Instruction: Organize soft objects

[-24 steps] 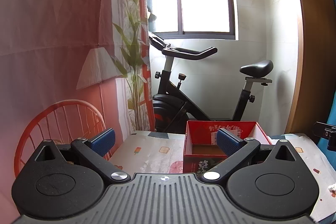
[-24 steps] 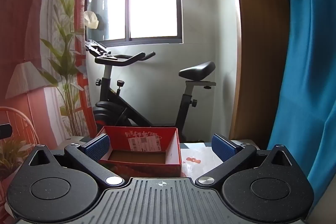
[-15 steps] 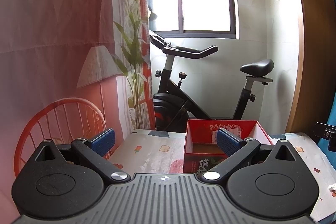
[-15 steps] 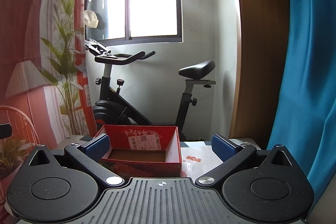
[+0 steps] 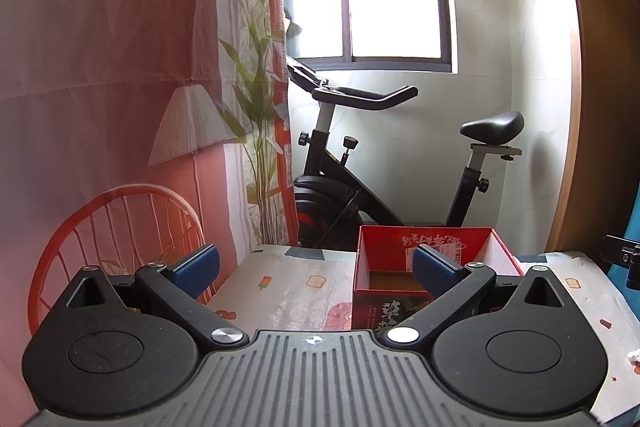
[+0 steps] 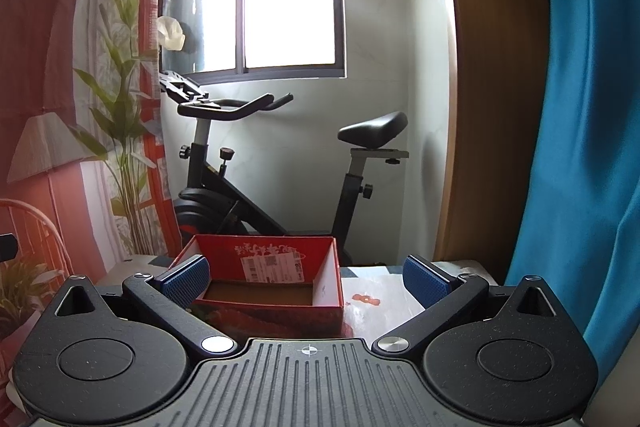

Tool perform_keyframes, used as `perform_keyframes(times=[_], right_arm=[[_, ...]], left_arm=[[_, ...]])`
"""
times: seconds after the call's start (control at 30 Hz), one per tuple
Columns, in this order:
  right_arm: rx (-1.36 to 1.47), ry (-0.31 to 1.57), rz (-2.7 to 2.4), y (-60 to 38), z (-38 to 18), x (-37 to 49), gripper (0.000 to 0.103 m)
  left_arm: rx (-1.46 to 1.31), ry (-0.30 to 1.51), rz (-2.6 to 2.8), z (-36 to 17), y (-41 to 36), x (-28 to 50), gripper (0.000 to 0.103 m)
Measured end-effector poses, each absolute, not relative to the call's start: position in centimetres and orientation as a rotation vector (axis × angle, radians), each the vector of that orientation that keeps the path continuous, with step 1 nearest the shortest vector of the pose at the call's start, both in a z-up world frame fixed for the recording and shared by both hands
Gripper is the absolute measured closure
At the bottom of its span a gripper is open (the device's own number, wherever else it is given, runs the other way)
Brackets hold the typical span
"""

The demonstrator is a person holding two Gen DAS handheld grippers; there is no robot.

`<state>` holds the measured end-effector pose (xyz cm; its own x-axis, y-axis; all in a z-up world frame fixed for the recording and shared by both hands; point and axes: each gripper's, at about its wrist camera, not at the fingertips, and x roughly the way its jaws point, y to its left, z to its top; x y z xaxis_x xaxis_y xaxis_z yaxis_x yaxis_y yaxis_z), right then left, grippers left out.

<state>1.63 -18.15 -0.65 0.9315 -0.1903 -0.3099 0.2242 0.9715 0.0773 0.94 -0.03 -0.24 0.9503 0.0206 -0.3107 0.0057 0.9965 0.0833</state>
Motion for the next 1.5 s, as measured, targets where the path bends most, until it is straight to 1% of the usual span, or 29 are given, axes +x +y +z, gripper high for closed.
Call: perform_keyframes(times=[1.27, 1.5], right_arm=[[0.114, 0.311, -0.213, -18.13, -1.22, 2.36, 0.000], [0.120, 0.287, -0.173, -18.11, -2.05, 2.68, 0.000]], left_arm=[[0.080, 0.327, 0.007, -0.69, 0.12, 1.26, 0.000], [0.075, 0.343, -0.003, -1.24, 0.32, 1.62, 0.000]])
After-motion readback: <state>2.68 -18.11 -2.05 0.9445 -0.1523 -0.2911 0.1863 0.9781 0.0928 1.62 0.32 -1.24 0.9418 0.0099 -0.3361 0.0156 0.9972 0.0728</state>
